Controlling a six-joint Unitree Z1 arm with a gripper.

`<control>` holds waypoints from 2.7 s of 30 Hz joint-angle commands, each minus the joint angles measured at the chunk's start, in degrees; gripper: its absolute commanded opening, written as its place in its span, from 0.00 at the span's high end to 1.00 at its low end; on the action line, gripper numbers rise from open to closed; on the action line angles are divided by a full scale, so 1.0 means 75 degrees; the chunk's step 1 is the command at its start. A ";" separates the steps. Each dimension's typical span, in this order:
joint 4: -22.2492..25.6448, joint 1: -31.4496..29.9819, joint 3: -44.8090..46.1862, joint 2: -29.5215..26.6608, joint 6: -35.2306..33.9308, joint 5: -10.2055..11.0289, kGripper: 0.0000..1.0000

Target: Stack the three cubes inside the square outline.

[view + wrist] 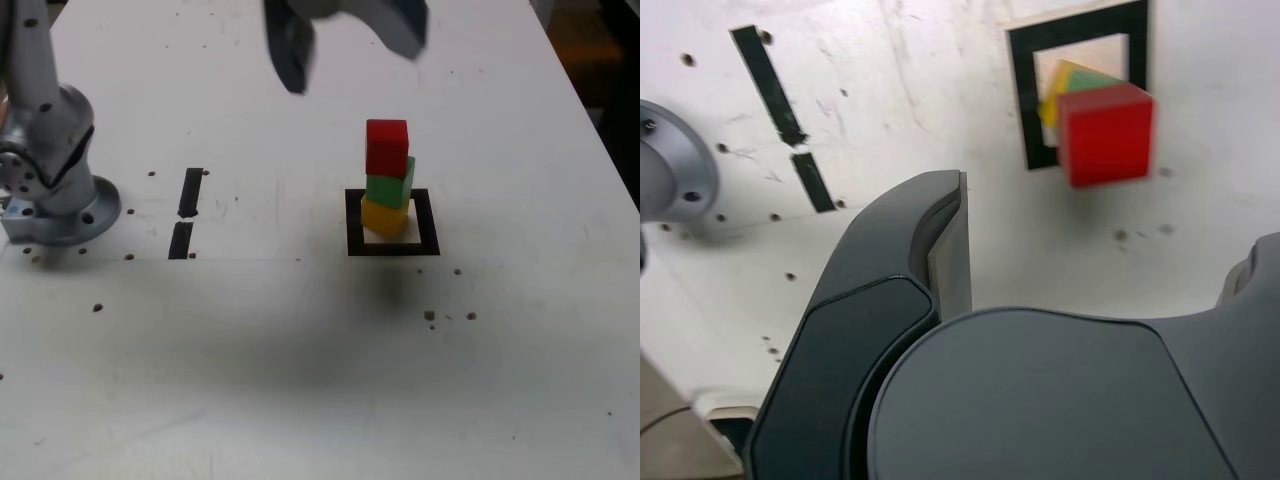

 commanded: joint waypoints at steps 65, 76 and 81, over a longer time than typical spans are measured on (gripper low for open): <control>-0.3600 0.3122 0.3588 0.0983 0.1543 0.0356 0.90; -0.3603 0.3121 0.3605 0.1040 0.1526 0.0326 0.09; -0.3403 0.3065 0.3593 0.0769 0.1421 0.0351 0.00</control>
